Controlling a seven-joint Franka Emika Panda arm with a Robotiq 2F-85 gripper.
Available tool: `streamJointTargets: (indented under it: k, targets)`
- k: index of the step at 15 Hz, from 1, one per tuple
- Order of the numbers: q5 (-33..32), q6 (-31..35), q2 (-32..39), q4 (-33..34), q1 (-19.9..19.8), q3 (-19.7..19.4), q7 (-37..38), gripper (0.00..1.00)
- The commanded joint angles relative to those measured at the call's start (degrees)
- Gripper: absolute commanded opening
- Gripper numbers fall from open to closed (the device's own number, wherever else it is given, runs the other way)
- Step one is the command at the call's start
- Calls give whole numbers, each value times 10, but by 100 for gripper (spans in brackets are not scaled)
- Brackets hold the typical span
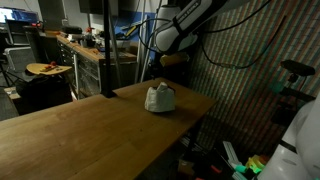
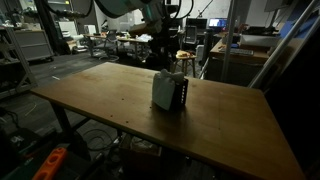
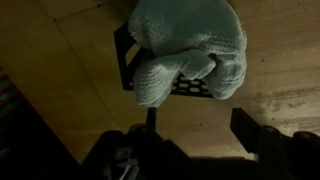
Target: Put the towel on the table into the box
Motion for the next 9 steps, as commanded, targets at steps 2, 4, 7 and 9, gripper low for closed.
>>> streamJointTargets:
  k: [2, 4, 7, 9]
  targets:
    - [-19, -1, -15, -8, -11, 6, 0, 34]
    - [-21, 1, -14, -10, -15, 4, -1, 16]
    - [-28, 4, -11, -13, -22, 1, -3, 2]
    - [-34, 6, -8, -14, -27, -2, -5, 0]
